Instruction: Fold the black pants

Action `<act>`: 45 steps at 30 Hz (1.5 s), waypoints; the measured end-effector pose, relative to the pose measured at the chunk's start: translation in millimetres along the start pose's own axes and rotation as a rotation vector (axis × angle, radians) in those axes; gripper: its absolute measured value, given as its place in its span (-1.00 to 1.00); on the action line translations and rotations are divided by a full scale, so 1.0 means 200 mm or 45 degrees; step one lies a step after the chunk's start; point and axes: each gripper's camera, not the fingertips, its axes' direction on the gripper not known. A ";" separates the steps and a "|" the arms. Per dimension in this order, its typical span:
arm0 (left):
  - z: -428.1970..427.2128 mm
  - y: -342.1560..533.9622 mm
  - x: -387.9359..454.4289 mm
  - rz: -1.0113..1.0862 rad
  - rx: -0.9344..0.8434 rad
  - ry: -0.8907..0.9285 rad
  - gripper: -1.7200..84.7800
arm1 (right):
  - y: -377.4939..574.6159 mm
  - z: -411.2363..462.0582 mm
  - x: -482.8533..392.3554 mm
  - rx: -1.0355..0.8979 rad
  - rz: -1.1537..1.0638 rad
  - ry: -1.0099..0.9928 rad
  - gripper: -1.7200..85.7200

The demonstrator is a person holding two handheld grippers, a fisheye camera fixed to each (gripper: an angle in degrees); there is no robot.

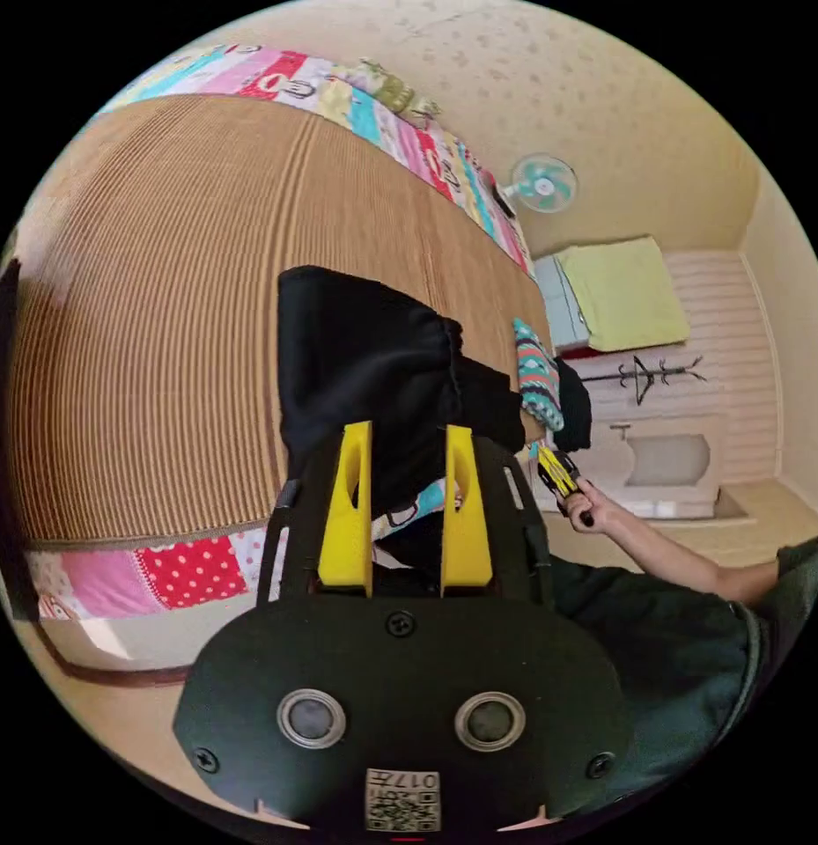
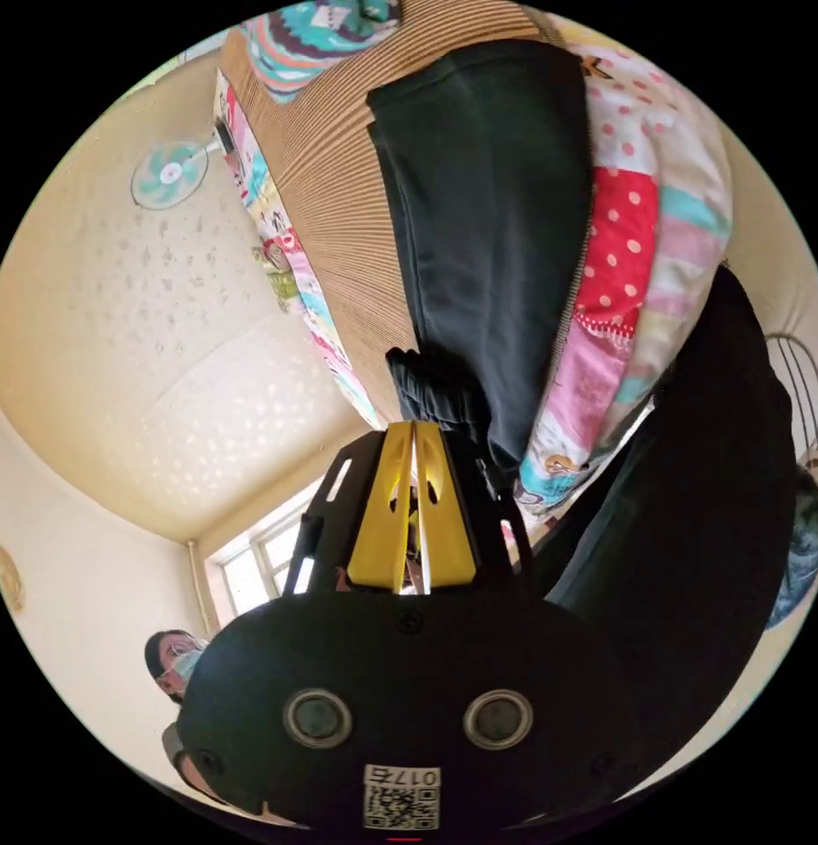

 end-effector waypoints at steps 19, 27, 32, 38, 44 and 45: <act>0.34 -0.09 -0.31 -0.244 -0.499 0.086 -0.59 | -0.52 0.94 -0.21 -0.558 -0.515 0.837 -0.78; 0.34 -0.08 -0.40 -0.258 -0.596 0.174 -0.80 | -0.60 0.65 -0.08 -0.561 -0.346 0.954 -0.89; 0.09 -0.10 -0.22 -0.052 -0.474 0.389 -0.82 | -0.62 0.57 -0.41 -0.277 -0.705 1.048 -0.94; -0.19 -0.17 0.45 0.353 -0.315 0.341 -0.83 | -0.85 1.00 -0.26 -0.620 -0.689 1.156 -0.95; 0.01 -0.15 1.36 0.975 -0.459 -0.137 -0.82 | -1.06 0.99 -0.22 -0.928 -0.582 0.610 -0.95; 0.16 -0.12 1.48 1.073 -0.545 -0.207 -0.81 | -1.09 0.94 -0.21 -0.926 -0.570 0.594 -0.95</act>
